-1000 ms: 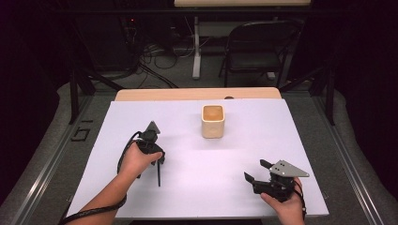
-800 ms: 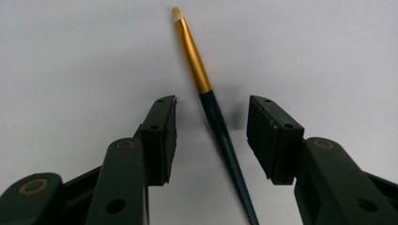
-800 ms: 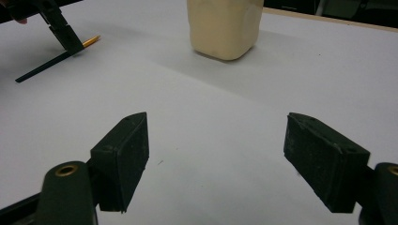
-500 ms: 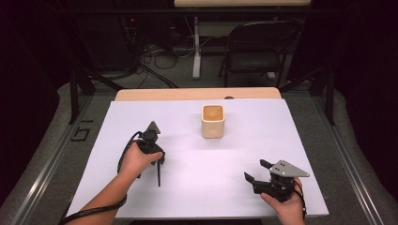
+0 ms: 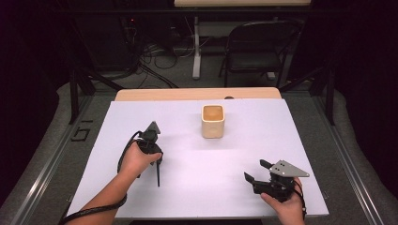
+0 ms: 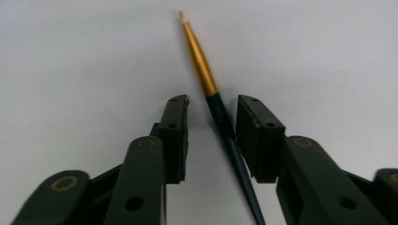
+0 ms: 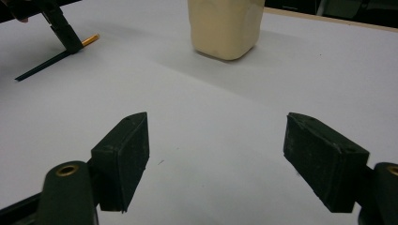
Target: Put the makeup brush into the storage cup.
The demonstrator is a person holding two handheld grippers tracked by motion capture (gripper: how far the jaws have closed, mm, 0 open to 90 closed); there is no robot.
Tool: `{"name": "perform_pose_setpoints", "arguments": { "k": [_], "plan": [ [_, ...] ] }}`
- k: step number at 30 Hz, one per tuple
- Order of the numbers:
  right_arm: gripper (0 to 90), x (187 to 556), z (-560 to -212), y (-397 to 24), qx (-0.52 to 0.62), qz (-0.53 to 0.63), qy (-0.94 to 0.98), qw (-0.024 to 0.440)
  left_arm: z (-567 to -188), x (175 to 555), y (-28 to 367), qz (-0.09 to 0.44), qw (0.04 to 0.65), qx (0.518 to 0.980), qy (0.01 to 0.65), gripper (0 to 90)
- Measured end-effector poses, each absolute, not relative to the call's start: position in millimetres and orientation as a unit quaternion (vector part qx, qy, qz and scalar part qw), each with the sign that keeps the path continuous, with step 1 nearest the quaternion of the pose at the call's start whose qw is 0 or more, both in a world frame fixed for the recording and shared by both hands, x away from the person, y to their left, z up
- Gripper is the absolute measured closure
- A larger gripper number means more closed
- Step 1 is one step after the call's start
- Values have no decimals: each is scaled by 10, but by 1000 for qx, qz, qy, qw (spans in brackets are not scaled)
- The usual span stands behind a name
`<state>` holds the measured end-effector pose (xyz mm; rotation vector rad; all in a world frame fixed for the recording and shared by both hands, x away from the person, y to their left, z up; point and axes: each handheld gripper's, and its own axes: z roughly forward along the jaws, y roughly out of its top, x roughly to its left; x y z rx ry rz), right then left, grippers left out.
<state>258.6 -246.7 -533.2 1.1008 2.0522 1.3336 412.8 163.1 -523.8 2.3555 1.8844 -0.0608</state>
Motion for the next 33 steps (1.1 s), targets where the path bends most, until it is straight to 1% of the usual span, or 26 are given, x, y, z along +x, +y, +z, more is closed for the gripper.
{"name": "perform_pose_setpoints", "arguments": {
  "k": [4, 6, 9, 12, 33],
  "plan": [
    [228, 2583, -5328, -2470, 399, 483, 745, 228, -5243, 4124, 1615, -7, 55, 780, 623, 725],
    [228, 2584, -5329, -2471, 400, 483, 745, 227, -5238, 4126, 1625, -4, 48, 783, 621, 773],
    [229, 2590, -5337, -2465, 399, 489, 741, 230, -5245, 4130, 1649, -6, 55, 777, 627, 817],
    [229, 2585, -5330, -2471, 399, 484, 745, 227, -5241, 4139, 1676, -14, 55, 778, 626, 822],
    [230, 2596, -5342, -2474, 400, 488, 742, 227, -5241, 4156, 1673, -18, 53, 779, 624, 833]
  ]
}}
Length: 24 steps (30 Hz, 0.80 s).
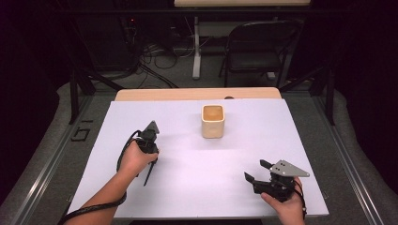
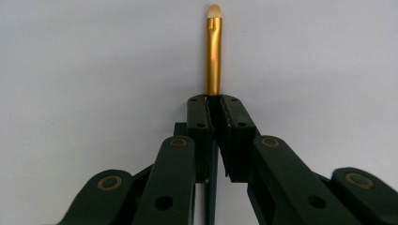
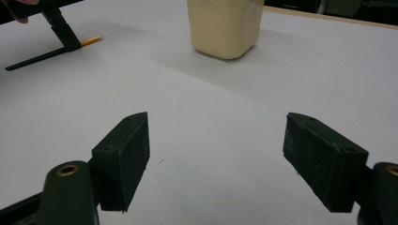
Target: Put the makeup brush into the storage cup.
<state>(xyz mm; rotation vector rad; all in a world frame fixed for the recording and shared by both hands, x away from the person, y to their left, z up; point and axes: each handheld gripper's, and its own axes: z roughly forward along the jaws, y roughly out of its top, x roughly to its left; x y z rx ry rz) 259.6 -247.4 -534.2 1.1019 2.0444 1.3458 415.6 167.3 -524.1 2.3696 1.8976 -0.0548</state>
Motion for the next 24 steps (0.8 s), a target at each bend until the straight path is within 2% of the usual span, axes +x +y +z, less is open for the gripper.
{"name": "perform_pose_setpoints", "arguments": {
  "k": [24],
  "plan": [
    [231, 2592, -5338, -2478, 403, 486, 743, 224, -5239, 4152, 1687, -21, 58, 783, 619, 836]
  ]
}}
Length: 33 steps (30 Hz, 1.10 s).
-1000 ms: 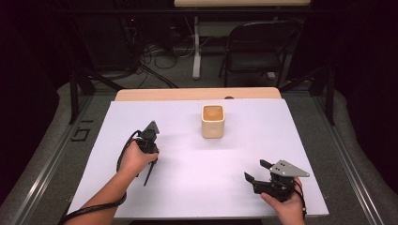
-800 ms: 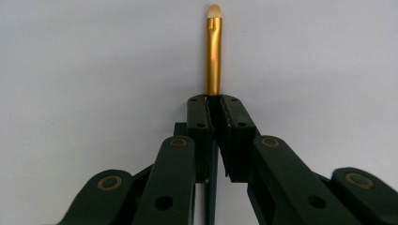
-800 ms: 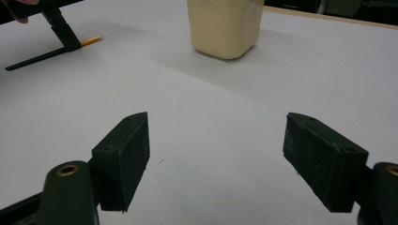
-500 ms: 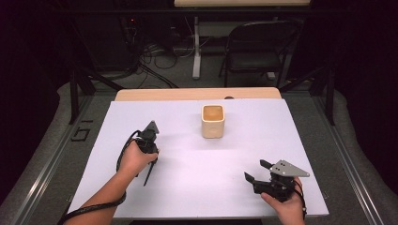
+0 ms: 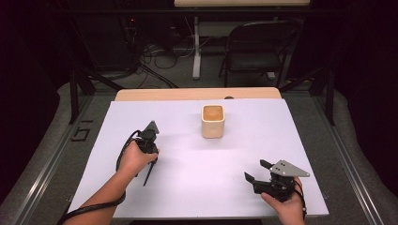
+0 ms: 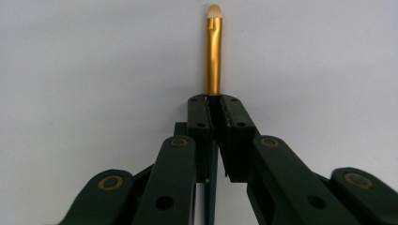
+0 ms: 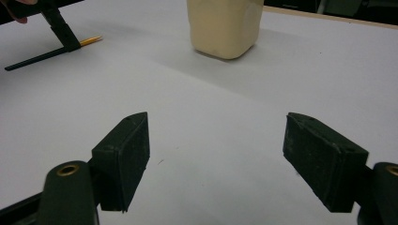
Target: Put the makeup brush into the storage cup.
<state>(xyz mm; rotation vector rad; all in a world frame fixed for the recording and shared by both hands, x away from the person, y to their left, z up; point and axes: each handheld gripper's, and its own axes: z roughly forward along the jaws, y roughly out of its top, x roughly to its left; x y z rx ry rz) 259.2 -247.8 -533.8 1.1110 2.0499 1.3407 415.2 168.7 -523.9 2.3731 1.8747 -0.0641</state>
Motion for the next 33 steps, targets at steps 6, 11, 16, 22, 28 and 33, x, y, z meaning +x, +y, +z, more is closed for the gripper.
{"name": "perform_pose_setpoints", "arguments": {
  "k": [6, 11, 16, 22, 28, 33],
  "plan": [
    [230, 2591, -5338, -2478, 403, 486, 743, 224, -5151, 4134, 1692, -25, 73, 788, 610, 836],
    [230, 2591, -5337, -2477, 402, 485, 743, 225, -4997, 4090, 1691, -15, 101, 791, 604, 836],
    [230, 2591, -5337, -2478, 403, 485, 743, 225, -4851, 4030, 1727, -4, 130, 795, 593, 836],
    [230, 2596, -5342, -2472, 402, 487, 742, 227, -4744, 3965, 1749, 9, 162, 800, 578, 836],
    [230, 2596, -5344, -2474, 403, 486, 741, 226, -4650, 3843, 1795, 22, 232, 799, 554, 836],
    [230, 2597, -5346, -2468, 403, 486, 742, 226, -4649, 3737, 1833, 37, 282, 795, 536, 836]
  ]
}}
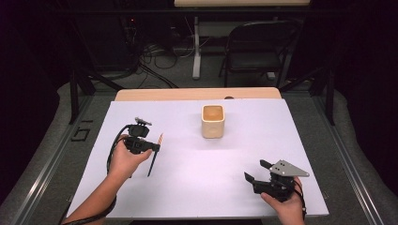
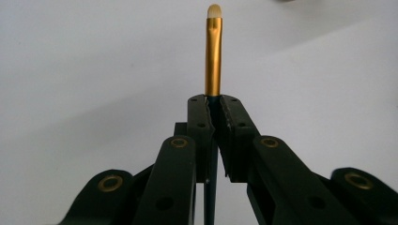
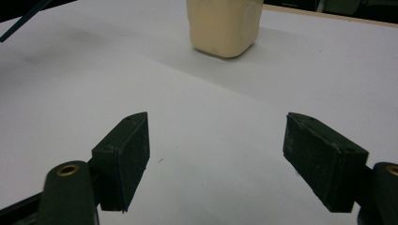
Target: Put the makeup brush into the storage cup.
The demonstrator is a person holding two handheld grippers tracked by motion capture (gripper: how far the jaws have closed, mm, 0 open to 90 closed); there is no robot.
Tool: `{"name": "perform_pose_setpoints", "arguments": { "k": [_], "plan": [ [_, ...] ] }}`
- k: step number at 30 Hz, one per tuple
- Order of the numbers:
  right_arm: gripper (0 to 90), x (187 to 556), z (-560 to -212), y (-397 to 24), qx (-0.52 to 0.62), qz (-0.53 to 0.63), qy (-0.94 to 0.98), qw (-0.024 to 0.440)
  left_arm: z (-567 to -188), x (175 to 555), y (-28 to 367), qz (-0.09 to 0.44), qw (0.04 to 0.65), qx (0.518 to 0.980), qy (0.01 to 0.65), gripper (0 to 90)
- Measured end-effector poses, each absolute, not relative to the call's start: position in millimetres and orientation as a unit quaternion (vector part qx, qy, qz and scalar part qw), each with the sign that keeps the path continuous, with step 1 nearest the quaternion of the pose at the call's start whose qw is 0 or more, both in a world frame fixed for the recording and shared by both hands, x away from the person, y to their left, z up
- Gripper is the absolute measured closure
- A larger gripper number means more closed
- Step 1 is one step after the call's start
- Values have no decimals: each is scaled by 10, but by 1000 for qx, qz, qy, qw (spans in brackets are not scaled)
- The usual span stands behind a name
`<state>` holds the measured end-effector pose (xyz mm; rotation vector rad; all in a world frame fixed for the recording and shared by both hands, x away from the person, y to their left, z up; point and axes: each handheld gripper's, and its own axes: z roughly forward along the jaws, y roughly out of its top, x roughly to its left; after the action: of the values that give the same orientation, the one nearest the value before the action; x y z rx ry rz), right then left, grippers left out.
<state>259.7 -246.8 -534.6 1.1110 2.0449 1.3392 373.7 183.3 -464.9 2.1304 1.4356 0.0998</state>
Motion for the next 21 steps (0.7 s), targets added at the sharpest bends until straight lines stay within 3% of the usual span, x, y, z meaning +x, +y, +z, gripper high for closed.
{"name": "perform_pose_setpoints", "arguments": {
  "k": [21],
  "plan": [
    [230, 2606, -5356, -2457, 406, 482, 745, 220, -4649, 3316, 1842, 128, 422, 784, 438, 835]
  ]
}}
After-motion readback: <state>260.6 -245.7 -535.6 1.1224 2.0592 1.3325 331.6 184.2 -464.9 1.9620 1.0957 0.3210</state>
